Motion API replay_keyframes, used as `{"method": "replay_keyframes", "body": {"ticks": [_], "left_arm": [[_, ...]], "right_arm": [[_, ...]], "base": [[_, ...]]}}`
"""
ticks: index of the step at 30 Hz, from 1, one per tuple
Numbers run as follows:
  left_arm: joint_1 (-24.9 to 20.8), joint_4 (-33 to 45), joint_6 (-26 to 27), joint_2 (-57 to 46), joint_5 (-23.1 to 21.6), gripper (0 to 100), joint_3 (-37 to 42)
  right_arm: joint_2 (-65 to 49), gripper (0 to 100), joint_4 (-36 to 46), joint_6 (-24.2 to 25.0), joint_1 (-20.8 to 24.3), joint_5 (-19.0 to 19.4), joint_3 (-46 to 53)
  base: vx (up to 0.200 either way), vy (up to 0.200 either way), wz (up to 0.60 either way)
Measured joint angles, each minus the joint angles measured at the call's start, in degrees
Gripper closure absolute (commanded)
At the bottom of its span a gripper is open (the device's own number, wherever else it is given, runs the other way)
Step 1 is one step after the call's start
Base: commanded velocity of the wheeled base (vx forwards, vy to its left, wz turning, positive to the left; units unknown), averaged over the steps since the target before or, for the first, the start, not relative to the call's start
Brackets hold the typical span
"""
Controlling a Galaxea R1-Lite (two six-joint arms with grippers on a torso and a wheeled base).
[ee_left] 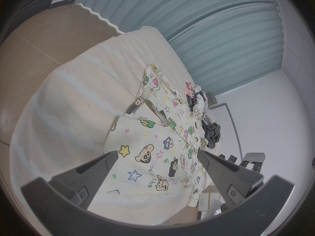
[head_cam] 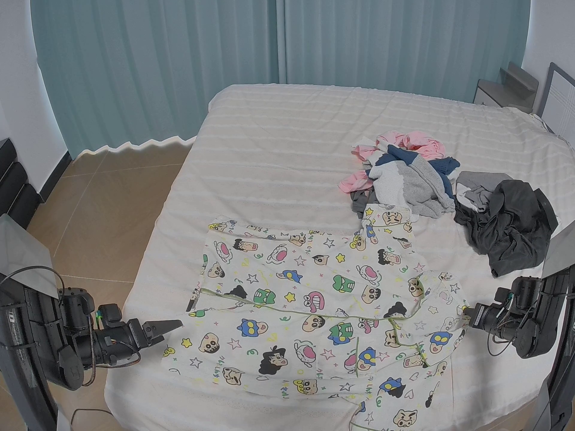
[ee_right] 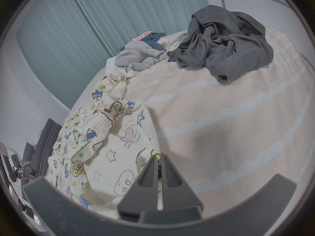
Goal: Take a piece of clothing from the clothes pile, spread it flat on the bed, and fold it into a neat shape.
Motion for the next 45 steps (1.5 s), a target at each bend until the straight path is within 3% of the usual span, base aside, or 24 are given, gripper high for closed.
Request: {"method": "replay_keyframes", "body": {"ticks": [12, 13, 21, 27, 35, 42, 43, 45], "left_arm": [[-0.4, 0.0, 1.6, 0.7, 0.1, 0, 0.6], [-0.5, 0.0, 1.8, 0.8, 0.2, 0, 0.7], [-2.1, 0.0, 6.8, 3.2, 2.6, 0, 1.7], [-3.4, 0.0, 11.4, 6.0, 7.5, 0, 2.3], [-5.4, 0.0, 12.2, 8.5, 8.9, 0, 2.4], [-7.5, 0.0, 12.0, 10.0, 12.6, 0, 1.9], [-7.7, 0.0, 12.0, 10.1, 12.8, 100, 1.9], [-8.1, 0.0, 12.0, 10.3, 13.3, 100, 1.6]], "right_arm": [[0.9, 100, 0.4, 0.0, -2.1, -0.1, -5.2], [0.9, 0, 0.4, 0.0, -2.2, -0.2, -5.4], [0.9, 0, 1.1, 0.0, -3.1, -0.2, -6.7], [-0.6, 0, 0.9, 0.1, -2.9, 0.0, -4.4], [-4.8, 0, -1.3, 1.2, -2.0, 0.2, 2.6], [-7.7, 0, -1.7, 1.4, -1.1, 0.4, 8.1], [-7.9, 0, -1.7, 1.4, -1.0, 0.4, 8.7], [-8.3, 0, -1.8, 1.4, -0.9, 0.4, 9.6]], "base": [[0.0, 0.0, 0.0], [0.0, 0.0, 0.0], [0.0, 0.0, 0.0], [0.0, 0.0, 0.0], [0.0, 0.0, 0.0], [0.0, 0.0, 0.0], [0.0, 0.0, 0.0], [0.0, 0.0, 0.0]]}}
